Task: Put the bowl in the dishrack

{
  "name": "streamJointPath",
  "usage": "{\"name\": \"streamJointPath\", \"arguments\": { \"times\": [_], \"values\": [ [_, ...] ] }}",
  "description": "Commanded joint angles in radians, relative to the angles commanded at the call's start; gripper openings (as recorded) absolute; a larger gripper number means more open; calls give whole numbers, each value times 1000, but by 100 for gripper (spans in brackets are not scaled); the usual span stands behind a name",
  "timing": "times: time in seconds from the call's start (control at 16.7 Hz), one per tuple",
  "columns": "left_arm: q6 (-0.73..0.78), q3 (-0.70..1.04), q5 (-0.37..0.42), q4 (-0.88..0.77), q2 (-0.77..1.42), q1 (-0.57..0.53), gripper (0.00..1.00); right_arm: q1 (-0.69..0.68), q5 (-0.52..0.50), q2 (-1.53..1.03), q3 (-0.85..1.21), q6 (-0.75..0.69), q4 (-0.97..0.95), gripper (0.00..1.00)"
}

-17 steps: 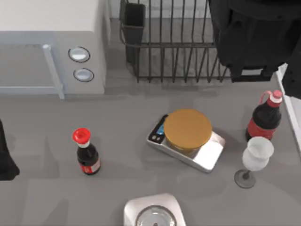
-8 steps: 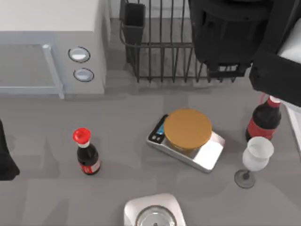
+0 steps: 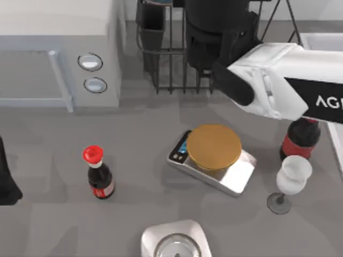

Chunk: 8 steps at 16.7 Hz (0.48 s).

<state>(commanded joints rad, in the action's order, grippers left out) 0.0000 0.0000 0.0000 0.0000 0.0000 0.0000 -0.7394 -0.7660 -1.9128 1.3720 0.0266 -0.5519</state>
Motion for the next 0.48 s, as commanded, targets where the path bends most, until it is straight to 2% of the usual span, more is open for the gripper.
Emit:
{"name": "streamJointPath", "arguments": {
  "times": [0.24, 0.48],
  "values": [
    [0, 0, 0, 0, 0, 0, 100, 100, 94, -123, -36, -8, -140, 0],
    [0, 0, 0, 0, 0, 0, 100, 107, 101, -132, -39, -9, -149, 0]
  ]
}}
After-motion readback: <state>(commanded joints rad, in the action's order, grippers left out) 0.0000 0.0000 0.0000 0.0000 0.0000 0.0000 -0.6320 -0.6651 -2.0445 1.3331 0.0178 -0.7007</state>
